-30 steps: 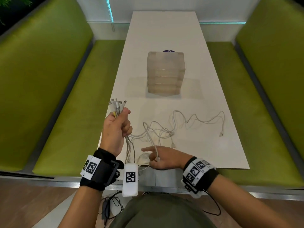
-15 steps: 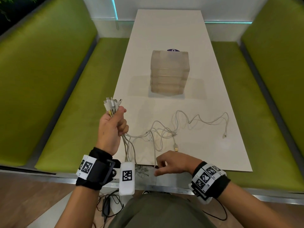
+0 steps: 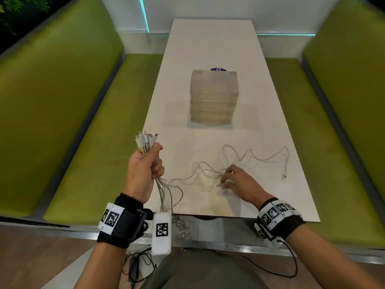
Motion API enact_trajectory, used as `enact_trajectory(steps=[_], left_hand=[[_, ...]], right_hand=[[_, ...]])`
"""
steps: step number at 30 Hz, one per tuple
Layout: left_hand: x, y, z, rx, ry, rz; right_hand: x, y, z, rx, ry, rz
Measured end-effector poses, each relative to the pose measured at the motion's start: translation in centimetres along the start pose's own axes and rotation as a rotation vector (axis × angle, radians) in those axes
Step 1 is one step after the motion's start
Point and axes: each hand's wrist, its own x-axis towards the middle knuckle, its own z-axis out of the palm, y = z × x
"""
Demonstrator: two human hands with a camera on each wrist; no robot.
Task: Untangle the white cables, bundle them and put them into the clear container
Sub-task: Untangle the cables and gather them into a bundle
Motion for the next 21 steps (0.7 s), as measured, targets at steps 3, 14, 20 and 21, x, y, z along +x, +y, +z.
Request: enact_trajectory(steps=[3,14,20,21], left_hand=[[0.1,0.0,0.1,0.001,-0.001,-0.001],[0.3,-0.2,1.0,0.031,-0.053,0.013],[1.5,-1.0,3.9,0.036,-0.104,0.020],[1.8,-1.1,4.5,0.019,-0.110,0.023]], right_hand=[[1.0,-0.8,-2.6,0.309,0.252,0.053],[2.5,-6.8,-12.0,1.014,0.355,-0.015],[2.1,-10.9,-11.6,1.019,0.225,-0.127],[2.3,-11.5,-11.2,1.020,0.215,-0.134]])
